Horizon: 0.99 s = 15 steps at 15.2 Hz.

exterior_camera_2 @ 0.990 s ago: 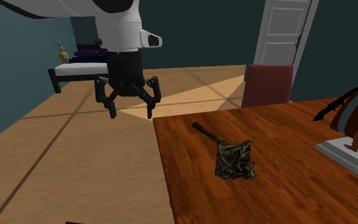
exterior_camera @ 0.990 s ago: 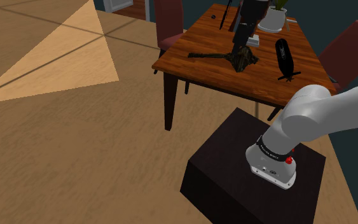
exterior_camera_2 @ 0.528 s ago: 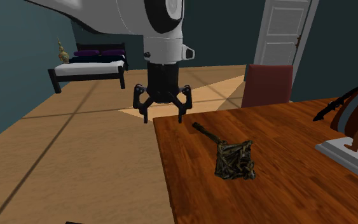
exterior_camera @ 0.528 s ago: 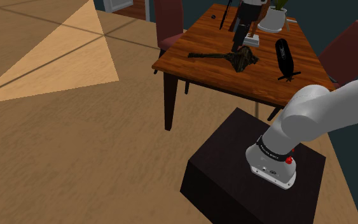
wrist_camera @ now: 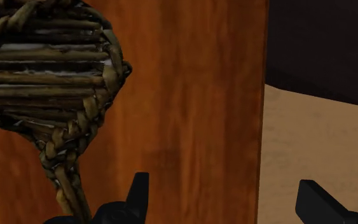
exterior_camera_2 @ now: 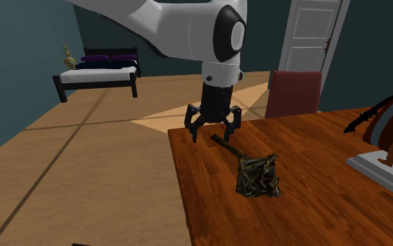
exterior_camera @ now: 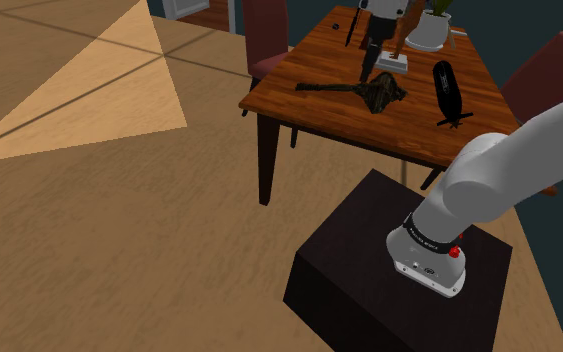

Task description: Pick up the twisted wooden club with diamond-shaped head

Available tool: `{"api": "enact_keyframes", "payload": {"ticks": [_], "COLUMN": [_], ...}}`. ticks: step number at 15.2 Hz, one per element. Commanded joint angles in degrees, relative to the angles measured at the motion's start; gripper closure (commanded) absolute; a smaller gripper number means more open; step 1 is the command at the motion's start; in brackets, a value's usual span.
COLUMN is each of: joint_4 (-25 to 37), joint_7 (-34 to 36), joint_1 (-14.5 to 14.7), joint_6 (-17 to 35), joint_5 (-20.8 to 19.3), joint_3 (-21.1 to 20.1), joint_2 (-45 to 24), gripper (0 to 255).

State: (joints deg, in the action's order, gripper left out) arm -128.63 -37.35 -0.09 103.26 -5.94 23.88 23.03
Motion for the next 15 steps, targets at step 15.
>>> {"api": "enact_keyframes", "payload": {"ticks": [15], "joint_4": [16.19], "joint_7": [-24.77], "joint_1": [-0.99], "joint_6": [5.97], "joint_5": [12.7], "joint_3": [9.99], "joint_2": [-28.8], "gripper": [0]}}
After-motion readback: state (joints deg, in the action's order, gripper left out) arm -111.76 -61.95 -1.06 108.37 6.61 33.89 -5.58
